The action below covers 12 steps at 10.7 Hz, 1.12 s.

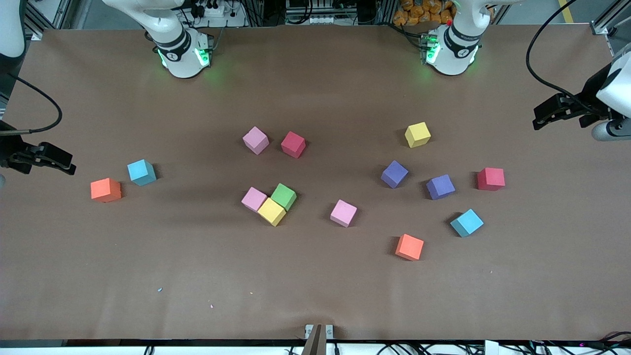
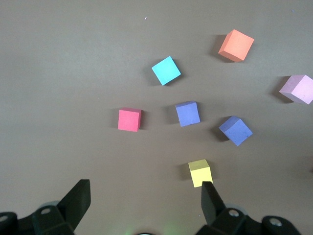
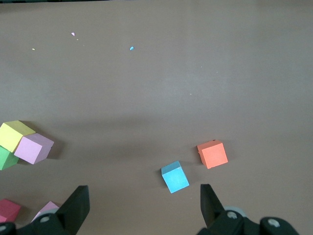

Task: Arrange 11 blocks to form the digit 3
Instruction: 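Reach the left gripper to the yellow cube while the right gripper reaches the red cube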

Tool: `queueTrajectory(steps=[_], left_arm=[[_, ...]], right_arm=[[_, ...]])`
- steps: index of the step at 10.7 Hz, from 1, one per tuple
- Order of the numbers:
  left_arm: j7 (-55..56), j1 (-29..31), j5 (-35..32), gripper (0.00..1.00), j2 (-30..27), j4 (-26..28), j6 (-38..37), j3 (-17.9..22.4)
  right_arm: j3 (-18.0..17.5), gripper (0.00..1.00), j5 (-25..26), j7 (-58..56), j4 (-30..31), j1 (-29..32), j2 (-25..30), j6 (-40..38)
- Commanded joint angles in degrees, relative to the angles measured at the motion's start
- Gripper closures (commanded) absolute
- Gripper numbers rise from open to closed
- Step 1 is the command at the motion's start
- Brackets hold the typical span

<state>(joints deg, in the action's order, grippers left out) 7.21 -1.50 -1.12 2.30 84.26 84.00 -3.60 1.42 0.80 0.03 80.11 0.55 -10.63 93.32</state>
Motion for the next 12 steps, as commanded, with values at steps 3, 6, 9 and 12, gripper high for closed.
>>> queueTrajectory(steps=[3,6,9,12], left_arm=[[-0.62,0.62,-1.16,0.00,-0.37,-0.15,-0.07,-0.53],[-1.24,0.36,-0.72,0.00,0.69,1.25,0.02,-1.49],[0.76,-1.83,-0.72,0.00,2.10,3.97,1.51,-3.51],[5.34,-1.50,-0.46,0.00,0.18,12.71,8.06,-6.14]], right_arm=[[-0.27,0.00,0.78,0.23,-0.83,0.06,-0.26,-0.59],[-0.27,0.00,0.78,0.23,-0.83,0.06,-0.26,-0.59],[-0.27,0.00,-0.61,-0.12,-0.92,0.59,-0.26,-0.59],[-0.36,0.00,-1.68,-4.51,-0.92,0.24,-0.26,-4.00]])
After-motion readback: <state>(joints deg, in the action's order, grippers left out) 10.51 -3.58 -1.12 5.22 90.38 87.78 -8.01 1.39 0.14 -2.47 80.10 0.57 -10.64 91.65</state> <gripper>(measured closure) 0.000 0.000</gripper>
